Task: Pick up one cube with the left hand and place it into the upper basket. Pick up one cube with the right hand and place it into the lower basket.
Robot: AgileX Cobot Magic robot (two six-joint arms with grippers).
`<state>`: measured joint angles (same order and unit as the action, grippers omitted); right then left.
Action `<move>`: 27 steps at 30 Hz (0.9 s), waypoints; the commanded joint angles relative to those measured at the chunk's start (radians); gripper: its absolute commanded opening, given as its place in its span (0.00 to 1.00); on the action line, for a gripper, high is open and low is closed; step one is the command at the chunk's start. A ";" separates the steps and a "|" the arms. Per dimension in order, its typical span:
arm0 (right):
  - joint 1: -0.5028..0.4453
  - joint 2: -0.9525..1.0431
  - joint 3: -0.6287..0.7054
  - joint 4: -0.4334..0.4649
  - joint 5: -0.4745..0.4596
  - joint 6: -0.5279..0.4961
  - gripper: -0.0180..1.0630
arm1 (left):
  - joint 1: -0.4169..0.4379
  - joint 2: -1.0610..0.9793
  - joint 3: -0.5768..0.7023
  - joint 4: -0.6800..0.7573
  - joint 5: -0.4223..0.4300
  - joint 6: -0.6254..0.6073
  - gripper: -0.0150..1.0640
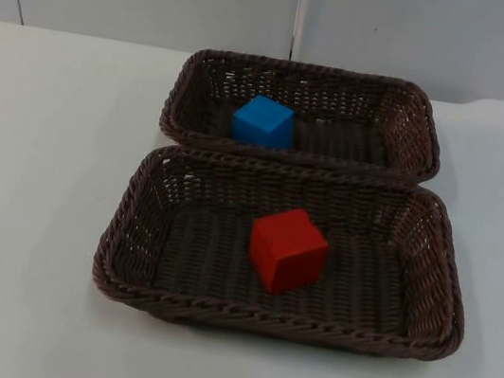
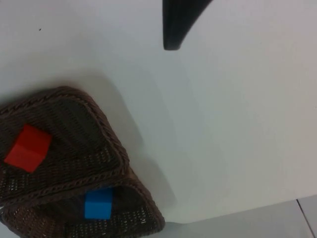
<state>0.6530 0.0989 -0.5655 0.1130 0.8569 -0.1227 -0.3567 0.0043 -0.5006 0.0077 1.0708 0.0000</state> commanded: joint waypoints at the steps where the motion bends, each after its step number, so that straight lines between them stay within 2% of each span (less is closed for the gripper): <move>1: -0.001 -0.040 0.003 -0.043 0.068 0.044 0.64 | -0.002 -0.004 0.006 -0.002 0.003 0.000 0.92; 9: -0.001 -0.099 0.005 -0.067 0.166 0.052 0.64 | -0.002 -0.004 0.006 -0.002 0.003 0.000 0.92; 15: -0.001 -0.099 0.029 -0.122 0.205 0.123 0.64 | -0.002 -0.004 0.006 -0.008 0.003 0.006 0.92; 27: -0.001 -0.099 0.050 -0.132 0.222 0.129 0.64 | -0.002 -0.004 0.006 -0.015 0.003 0.021 0.93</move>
<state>0.6530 0.0041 -0.5242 -0.0176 1.0781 0.0085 -0.3567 0.0043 -0.4999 0.0000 1.0708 0.0104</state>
